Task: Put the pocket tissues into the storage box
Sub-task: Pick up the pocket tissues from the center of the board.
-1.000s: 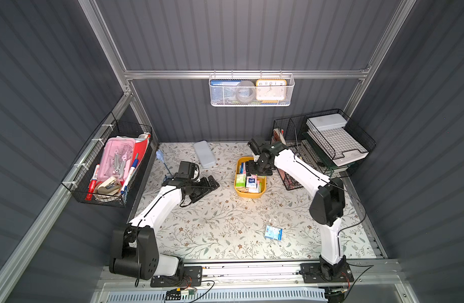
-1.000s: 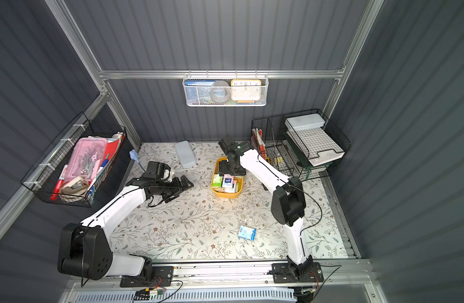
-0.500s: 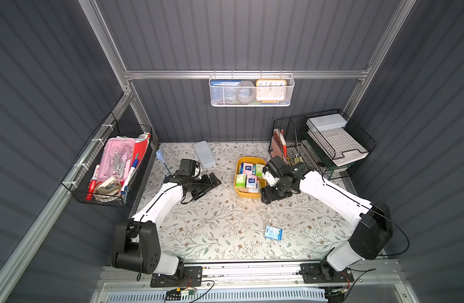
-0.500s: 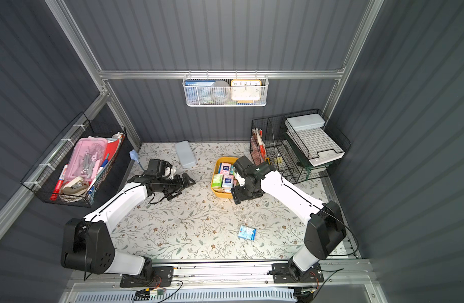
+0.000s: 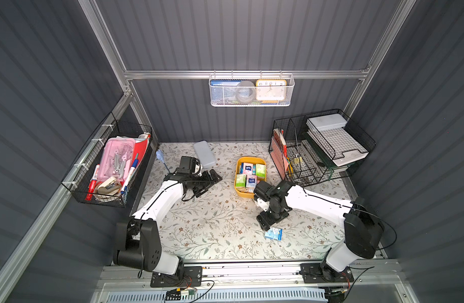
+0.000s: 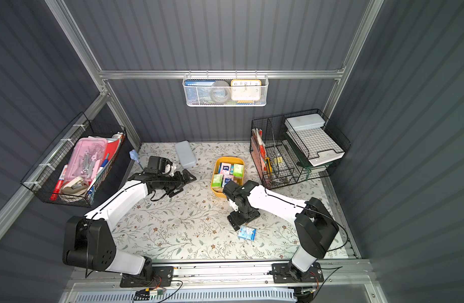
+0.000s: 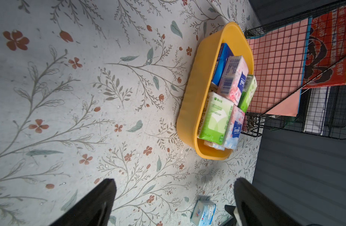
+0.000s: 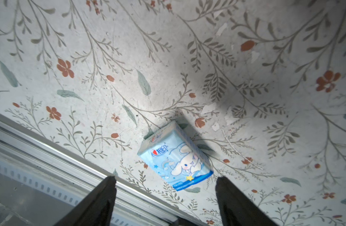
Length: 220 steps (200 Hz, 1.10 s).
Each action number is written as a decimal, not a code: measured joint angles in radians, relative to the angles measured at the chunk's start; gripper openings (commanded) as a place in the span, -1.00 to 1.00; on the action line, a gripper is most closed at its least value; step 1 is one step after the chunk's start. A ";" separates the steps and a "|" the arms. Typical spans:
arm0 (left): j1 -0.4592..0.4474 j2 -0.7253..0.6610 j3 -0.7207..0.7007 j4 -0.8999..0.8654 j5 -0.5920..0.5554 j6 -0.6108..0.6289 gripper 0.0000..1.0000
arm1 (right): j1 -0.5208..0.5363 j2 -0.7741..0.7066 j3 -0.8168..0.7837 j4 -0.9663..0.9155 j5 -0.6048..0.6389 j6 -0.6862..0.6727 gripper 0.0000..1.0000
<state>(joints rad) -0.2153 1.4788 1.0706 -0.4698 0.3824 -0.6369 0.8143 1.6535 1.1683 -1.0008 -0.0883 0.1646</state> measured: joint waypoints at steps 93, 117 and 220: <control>0.000 0.000 0.008 0.002 -0.001 -0.019 0.98 | 0.016 0.177 0.039 -0.111 0.036 -0.130 0.80; 0.000 0.000 0.007 0.002 0.000 -0.019 0.99 | 0.039 0.225 0.069 -0.139 0.041 -0.150 0.79; 0.000 -0.006 0.008 -0.018 -0.001 -0.020 0.99 | 0.077 0.316 0.124 -0.173 0.076 -0.180 0.39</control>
<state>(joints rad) -0.2153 1.4727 1.0782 -0.4873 0.3817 -0.6567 0.8913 1.9697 1.2922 -1.1740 -0.0128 -0.0158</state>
